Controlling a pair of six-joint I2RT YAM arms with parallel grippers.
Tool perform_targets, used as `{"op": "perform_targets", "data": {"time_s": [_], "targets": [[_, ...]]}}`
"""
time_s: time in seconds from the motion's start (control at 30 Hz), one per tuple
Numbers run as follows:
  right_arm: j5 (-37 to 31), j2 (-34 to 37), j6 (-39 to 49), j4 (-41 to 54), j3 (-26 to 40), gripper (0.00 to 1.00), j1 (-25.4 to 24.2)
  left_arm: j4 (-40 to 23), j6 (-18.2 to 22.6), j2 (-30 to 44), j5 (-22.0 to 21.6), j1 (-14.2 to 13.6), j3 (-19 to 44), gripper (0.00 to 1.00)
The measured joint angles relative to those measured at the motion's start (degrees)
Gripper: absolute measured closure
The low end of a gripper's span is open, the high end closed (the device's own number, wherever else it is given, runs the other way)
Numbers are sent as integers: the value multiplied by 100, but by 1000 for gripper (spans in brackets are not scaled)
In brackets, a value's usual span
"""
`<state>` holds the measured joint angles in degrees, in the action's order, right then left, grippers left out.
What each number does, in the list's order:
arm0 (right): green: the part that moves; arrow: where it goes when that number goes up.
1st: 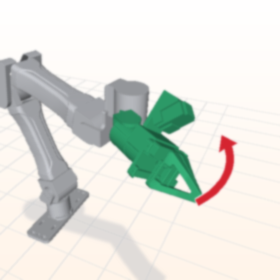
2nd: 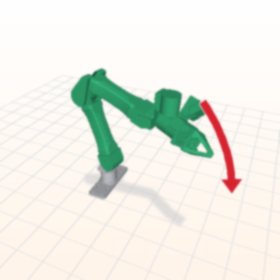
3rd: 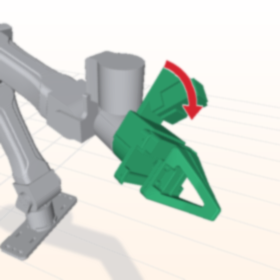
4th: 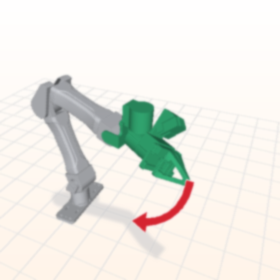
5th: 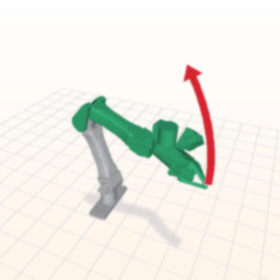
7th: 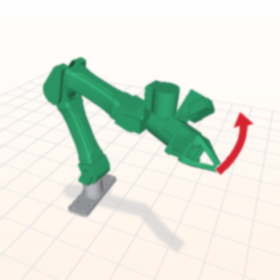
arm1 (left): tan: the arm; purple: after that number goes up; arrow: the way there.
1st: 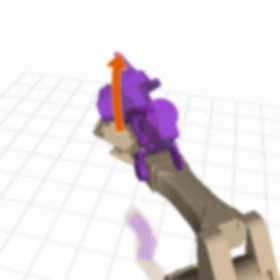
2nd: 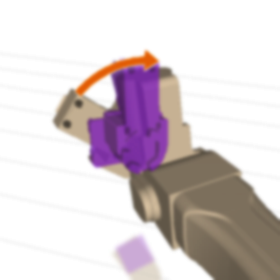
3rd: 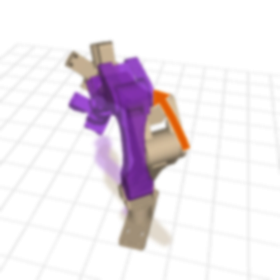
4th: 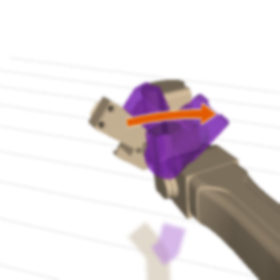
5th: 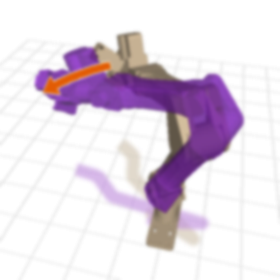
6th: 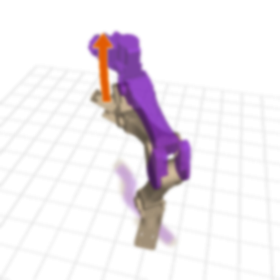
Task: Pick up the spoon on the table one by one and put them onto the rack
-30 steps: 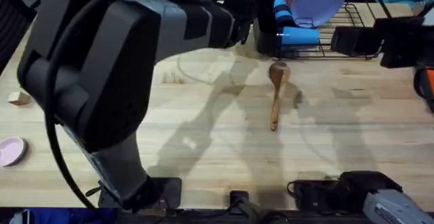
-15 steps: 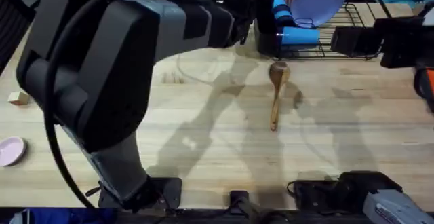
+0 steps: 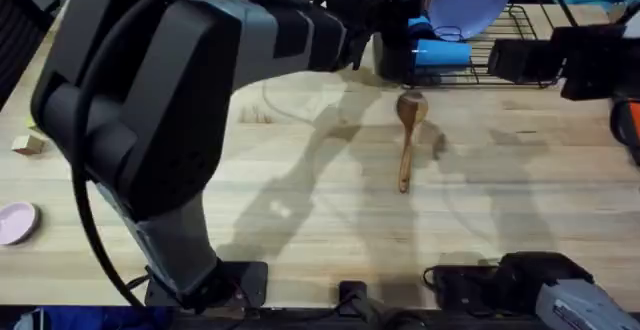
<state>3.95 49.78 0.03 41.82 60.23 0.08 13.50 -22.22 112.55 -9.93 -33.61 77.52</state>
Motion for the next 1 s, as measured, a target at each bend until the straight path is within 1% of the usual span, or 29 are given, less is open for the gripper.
{"op": "perform_targets", "data": {"time_s": [0.03, 0.07, 0.1, 0.23, 0.33, 0.47, 0.63, 0.73, 0.83, 0.9, 1.0], "targets": [[0, 0, 0, 9, 0, 6, 0, 0, 2, -2, 1, 0, 0, 86], [-2, 0, 0, 24, 0, 6, 0, -4, 28, -2, 2, 0, 0, 39], [0, 1, 2, 43, 0, 6, 0, -31, 32, -10, -1, 0, 0, 19], [0, 0, 0, 61, 0, 6, 0, -393, 44, -149, -1, 17, -1, 7], [0, 0, 1, 62, 0, 6, 0, -856, 45, -420, 1, 57, -7, 8], [0, 0, 0, 63, 0, 6, 0, -1773, 50, -991, -2, 223, -11, 7], [0, 0, 0, 61, 0, 6, 0, -3351, 70, -1774, -15, 601, -11, 7], [0, 0, 0, 61, 0, 6, 0, -4303, 83, -2245, -17, 913, -11, 7], [0, 0, 0, 61, 0, 6, 0, -5127, 85, -2670, -17, 1228, -11, 7], [0, 0, 1, 61, 0, 6, 0, -5571, 116, -2944, -14, 1448, -11, 7], [0, 0, 0, 61, 0, 6, 0, -6092, 326, -3324, 99, 1749, -11, 8]]}}
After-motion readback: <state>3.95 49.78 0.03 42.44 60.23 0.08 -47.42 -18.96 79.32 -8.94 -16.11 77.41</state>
